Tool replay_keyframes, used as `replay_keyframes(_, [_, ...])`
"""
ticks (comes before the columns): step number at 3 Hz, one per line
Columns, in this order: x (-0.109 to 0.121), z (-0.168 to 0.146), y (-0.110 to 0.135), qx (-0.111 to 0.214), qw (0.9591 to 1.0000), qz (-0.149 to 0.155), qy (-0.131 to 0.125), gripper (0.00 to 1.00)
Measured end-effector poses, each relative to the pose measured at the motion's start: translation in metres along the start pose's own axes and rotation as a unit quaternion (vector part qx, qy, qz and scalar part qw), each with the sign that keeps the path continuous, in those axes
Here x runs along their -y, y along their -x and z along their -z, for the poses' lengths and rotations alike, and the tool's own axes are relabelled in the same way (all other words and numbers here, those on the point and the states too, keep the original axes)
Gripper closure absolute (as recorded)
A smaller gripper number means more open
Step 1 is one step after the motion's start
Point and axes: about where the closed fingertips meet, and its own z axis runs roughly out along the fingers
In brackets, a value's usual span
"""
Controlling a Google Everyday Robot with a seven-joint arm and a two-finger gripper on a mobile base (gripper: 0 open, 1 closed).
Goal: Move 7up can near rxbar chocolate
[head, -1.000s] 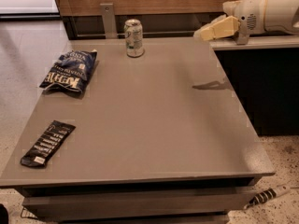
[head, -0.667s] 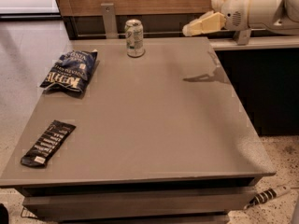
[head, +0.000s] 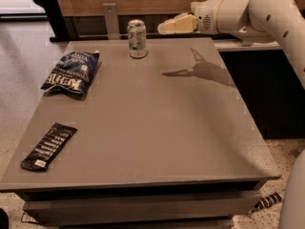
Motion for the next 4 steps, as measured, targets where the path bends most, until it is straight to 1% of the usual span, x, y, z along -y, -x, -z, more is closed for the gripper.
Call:
replay_keyframes(1, [-0.018, -0.053, -0.009, 0.007, 0.9994, -0.035, -0.001, 0.0])
replay_keyframes(2, [-0.025, -0.079, -0.014, 0.02, 0.9984, -0.053, 0.003, 0.0])
replay_keyframes(3, [-0.025, -0.079, -0.014, 0.02, 0.9984, -0.053, 0.003, 0.0])
replay_keyframes(4, [-0.027, -0.088, -0.019, 0.016, 0.9991, -0.038, -0.006, 0.0])
